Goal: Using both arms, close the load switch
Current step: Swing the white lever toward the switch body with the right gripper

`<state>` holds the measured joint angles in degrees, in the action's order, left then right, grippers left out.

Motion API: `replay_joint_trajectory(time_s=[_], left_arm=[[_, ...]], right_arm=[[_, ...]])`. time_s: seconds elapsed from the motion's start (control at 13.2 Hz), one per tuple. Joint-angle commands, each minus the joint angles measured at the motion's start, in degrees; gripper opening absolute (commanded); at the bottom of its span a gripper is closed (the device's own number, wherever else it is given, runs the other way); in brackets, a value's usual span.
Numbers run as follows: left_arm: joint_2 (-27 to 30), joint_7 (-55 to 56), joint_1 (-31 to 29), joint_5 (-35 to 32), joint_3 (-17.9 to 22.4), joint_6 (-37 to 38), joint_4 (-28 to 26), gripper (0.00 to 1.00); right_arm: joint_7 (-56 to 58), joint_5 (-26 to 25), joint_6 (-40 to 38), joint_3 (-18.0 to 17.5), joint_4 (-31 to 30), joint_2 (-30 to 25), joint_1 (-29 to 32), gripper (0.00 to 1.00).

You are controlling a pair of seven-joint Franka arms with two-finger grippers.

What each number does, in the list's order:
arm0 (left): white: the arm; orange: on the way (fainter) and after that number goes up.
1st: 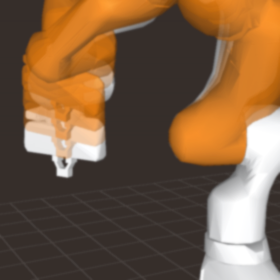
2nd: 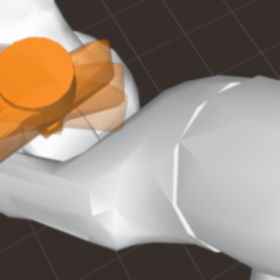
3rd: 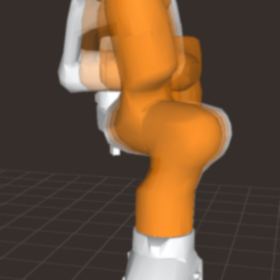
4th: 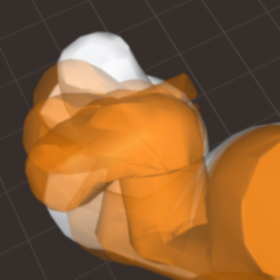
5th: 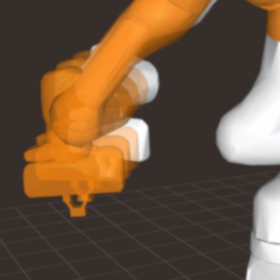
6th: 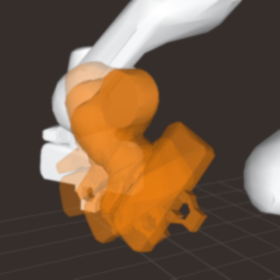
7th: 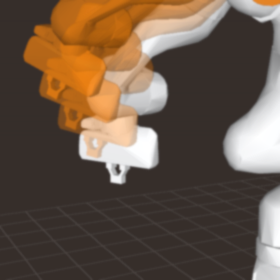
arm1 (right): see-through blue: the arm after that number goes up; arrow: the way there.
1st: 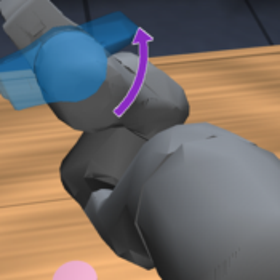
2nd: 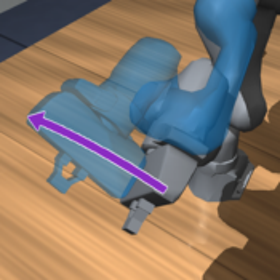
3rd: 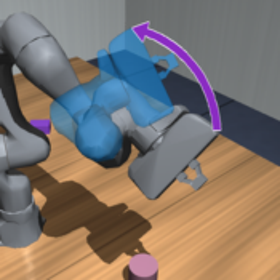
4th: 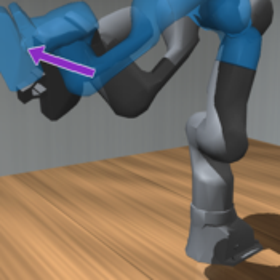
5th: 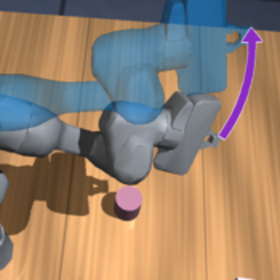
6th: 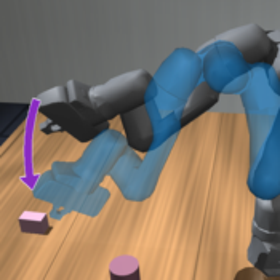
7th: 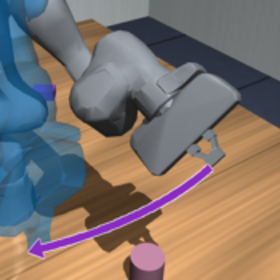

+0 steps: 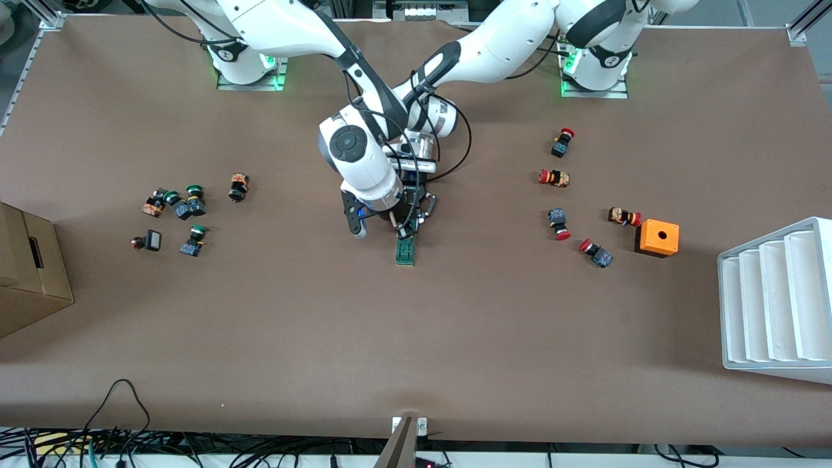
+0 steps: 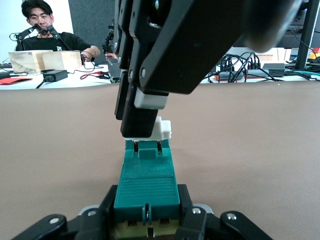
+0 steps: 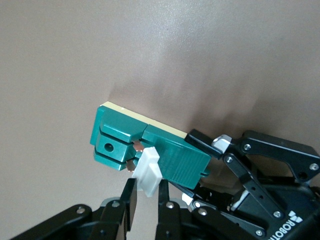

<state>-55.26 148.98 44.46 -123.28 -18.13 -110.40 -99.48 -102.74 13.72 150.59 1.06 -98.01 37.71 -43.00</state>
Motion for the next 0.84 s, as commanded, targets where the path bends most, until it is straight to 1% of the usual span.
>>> replay_joint_trajectory(time_s=[0.0,0.3,0.76], left_arm=[[-3.72,-0.97,0.54,-2.58,0.55,-2.63,5.97,0.26],[-3.72,-0.97,0.54,-2.58,0.55,-2.63,6.05,0.26],[-3.81,-0.89,0.54,-2.58,0.55,-2.63,6.05,0.26]], right_arm=[[0.18,-0.89,-1.09,0.43,0.19,-0.71,0.2,0.22],[0.18,-0.8,-1.7,0.43,0.98,-0.62,1.52,0.22],[0.18,-0.8,-1.79,0.43,1.94,-0.27,1.61,0.22]])
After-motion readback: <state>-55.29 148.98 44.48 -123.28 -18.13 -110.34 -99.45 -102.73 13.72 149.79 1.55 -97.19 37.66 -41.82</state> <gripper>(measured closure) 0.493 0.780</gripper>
